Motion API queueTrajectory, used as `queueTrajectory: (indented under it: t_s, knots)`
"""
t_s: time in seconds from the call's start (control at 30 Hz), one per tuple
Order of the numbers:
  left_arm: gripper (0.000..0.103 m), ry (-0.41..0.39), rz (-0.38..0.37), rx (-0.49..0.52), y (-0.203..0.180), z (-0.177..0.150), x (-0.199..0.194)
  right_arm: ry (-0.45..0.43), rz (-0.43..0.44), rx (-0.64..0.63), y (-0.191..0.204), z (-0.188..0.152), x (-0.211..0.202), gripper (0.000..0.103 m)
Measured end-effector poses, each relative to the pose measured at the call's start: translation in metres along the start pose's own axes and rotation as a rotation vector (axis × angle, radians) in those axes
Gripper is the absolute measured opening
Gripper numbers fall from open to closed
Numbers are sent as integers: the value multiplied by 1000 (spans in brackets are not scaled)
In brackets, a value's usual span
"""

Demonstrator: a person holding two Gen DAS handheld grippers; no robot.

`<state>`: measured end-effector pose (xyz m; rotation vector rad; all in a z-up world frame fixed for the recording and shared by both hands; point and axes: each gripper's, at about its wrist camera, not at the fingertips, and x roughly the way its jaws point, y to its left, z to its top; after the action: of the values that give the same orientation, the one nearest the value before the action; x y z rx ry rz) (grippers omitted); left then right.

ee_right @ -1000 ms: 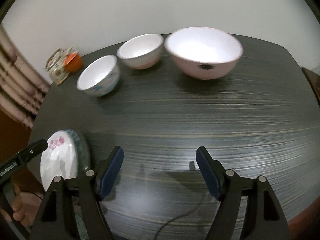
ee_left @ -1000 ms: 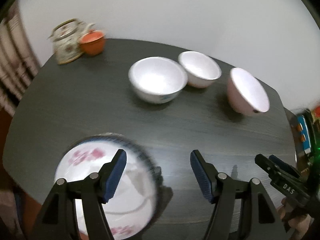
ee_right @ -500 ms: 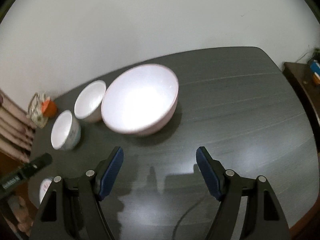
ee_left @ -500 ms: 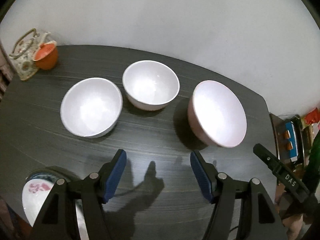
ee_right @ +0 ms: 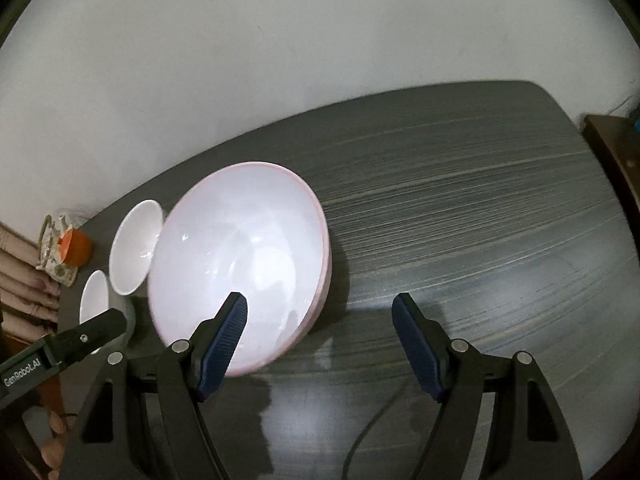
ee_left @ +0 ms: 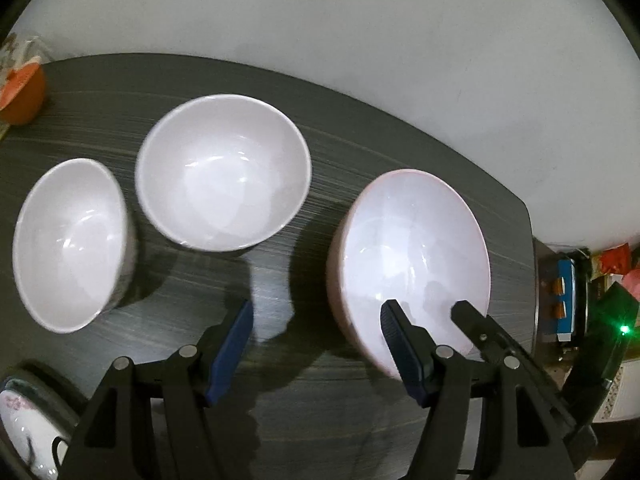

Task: Organize plates and bowls
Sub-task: 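Close the left gripper on the rim of the large pink bowl, then carry the pink bowl with the left gripper beside the plate stack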

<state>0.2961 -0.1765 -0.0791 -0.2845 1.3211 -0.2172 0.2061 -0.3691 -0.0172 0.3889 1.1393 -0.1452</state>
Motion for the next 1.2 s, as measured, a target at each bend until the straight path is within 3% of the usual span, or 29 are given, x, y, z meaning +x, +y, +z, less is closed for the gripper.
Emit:
queueTrajectory:
  t_s: [0.27, 0.4, 0.5, 0.67, 0.93, 1.2]
  knots:
    - [65, 32, 2, 2, -13, 11, 25, 33, 5, 8, -6, 9, 25, 67]
    - [25, 41, -4, 7, -15, 12, 34, 46, 30, 18, -9, 7, 33, 56]
    - [17, 49, -23, 5, -16, 11, 39, 46, 46, 23, -12, 6, 36, 40]
    - [15, 29, -19, 31, -20, 5, 30, 54, 80, 22, -11, 3, 37, 17]
    - [15, -10, -17, 75, -21, -19, -15, 26, 65, 13, 0, -9, 14, 18]
    - [15, -41, 14, 88, -6, -70, -73, 0, 104, -9, 21, -38, -35, 18]
